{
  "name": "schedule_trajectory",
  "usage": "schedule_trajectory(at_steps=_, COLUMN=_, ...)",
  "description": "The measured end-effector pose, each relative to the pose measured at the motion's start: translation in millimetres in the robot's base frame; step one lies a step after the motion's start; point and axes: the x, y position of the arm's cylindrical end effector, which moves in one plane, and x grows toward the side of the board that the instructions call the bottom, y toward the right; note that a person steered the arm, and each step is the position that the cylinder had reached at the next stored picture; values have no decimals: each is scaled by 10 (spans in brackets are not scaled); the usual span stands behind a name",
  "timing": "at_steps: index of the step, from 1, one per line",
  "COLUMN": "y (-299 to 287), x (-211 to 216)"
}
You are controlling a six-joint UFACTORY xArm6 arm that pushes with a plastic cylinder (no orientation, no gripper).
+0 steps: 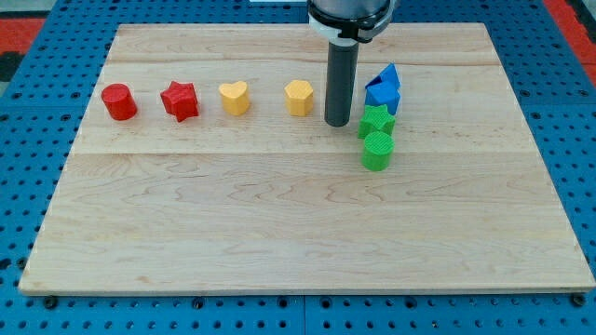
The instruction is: Move the yellow hexagon to the blue cube
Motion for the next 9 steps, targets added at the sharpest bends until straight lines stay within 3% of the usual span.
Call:
schedule_trajectory(at_steps=2, y=-37, x=315)
schedule_trajectory(at_steps=4, y=-853, x=116)
schedule_trajectory(at_steps=6, y=-455, x=-499)
schedule_trajectory(at_steps=7, y=-557, x=-984)
schedule_trajectory(at_steps=9, y=-1005, x=-1342)
